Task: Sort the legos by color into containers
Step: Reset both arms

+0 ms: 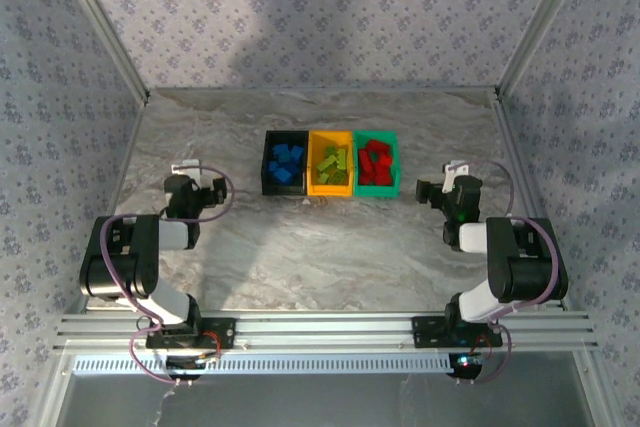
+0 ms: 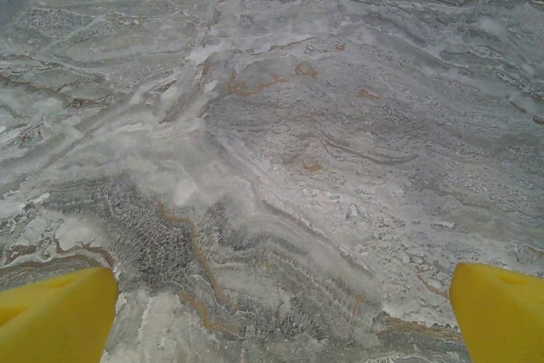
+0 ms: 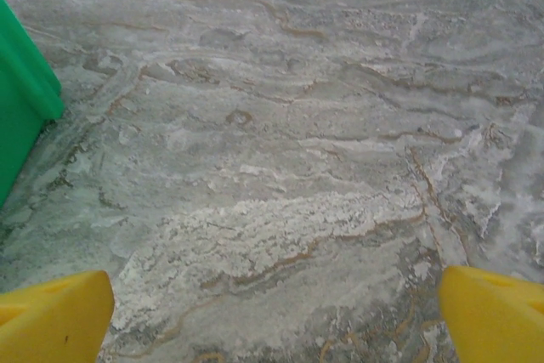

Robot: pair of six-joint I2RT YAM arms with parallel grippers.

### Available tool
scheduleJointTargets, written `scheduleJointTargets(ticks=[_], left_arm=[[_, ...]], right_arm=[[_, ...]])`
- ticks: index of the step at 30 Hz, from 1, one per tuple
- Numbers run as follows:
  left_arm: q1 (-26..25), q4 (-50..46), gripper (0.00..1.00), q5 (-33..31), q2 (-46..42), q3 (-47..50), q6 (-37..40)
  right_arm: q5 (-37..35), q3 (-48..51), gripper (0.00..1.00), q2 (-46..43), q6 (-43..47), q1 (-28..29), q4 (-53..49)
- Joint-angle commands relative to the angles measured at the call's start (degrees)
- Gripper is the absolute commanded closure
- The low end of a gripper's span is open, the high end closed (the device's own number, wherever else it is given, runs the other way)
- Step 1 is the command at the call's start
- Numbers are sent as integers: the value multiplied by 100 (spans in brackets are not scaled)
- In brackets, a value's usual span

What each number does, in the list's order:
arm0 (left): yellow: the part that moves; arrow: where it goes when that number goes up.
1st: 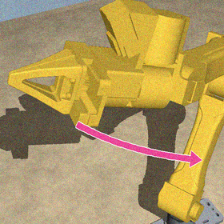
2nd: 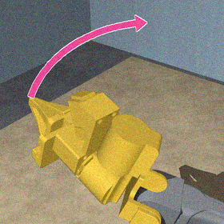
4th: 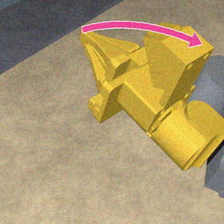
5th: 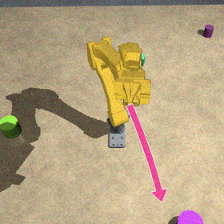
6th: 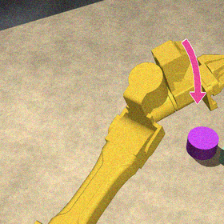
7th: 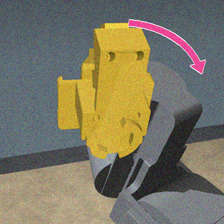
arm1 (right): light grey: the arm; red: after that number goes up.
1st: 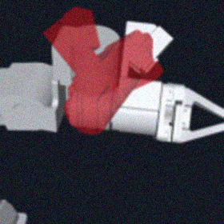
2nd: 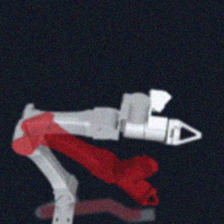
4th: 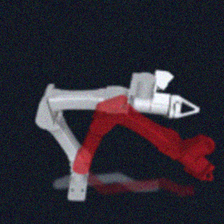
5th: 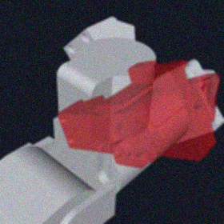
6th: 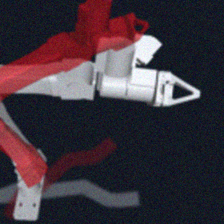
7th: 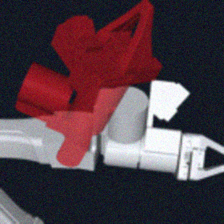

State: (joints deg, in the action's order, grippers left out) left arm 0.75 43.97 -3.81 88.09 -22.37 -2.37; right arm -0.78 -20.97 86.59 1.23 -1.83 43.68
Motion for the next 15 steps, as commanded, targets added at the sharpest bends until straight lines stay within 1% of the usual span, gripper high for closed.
scheduleJointTargets(ticks=[1, 15], left_arm=[[38, 253, 0, 127, -18, -134, 70], [36, 253, 0, 127, -20, -136, 78]], right_arm=[[83, -141, 0, 19, 145, 12, 159], [154, -156, 0, 31, 127, -28, 140]])
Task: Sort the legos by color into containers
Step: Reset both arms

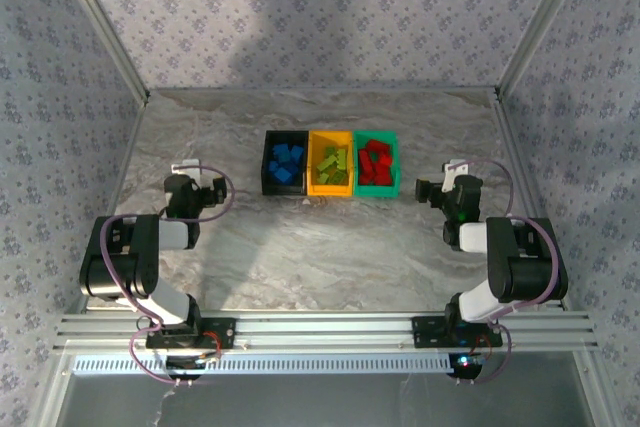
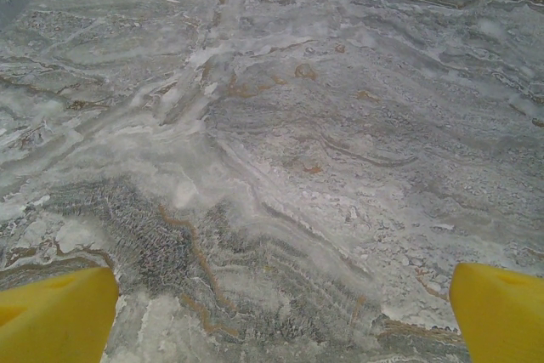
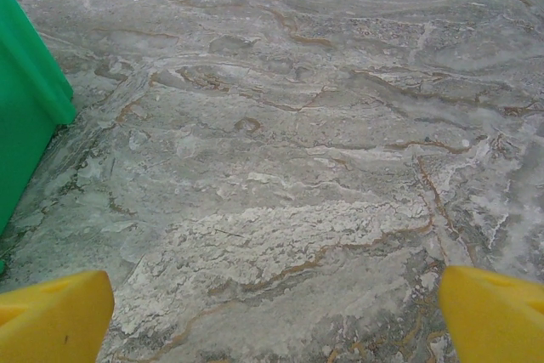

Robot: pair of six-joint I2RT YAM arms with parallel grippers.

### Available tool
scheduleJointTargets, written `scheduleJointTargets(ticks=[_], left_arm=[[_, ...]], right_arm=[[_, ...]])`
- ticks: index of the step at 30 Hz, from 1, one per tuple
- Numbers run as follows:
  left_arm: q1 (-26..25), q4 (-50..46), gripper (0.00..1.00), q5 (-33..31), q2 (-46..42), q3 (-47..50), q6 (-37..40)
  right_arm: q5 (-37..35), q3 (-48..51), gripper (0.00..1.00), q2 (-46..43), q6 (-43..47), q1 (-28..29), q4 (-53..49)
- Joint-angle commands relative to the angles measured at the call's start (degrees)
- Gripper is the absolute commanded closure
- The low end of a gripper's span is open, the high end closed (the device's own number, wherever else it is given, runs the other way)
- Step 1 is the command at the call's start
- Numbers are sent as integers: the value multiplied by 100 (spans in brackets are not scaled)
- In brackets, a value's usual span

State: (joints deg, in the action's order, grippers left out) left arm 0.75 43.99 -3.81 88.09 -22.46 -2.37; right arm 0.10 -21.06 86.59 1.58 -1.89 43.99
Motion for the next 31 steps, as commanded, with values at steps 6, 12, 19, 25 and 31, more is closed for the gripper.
scheduleJointTargets(ticks=[6, 12, 19, 25, 31], left_arm=[[32, 247, 0, 127, -19, -120, 78], [35, 251, 0, 127, -20, -127, 78], [34, 251, 0, 123, -20, -127, 74], [32, 251, 0, 127, -15, -125, 75], [28, 246, 0, 127, -19, -123, 79]], right_arm=[[69, -142, 0, 25, 86, -20, 102], [110, -144, 0, 27, 74, -34, 93], [173, -169, 0, 25, 48, -75, 76], [171, -162, 0, 39, 51, -77, 66], [166, -165, 0, 25, 53, -82, 79]])
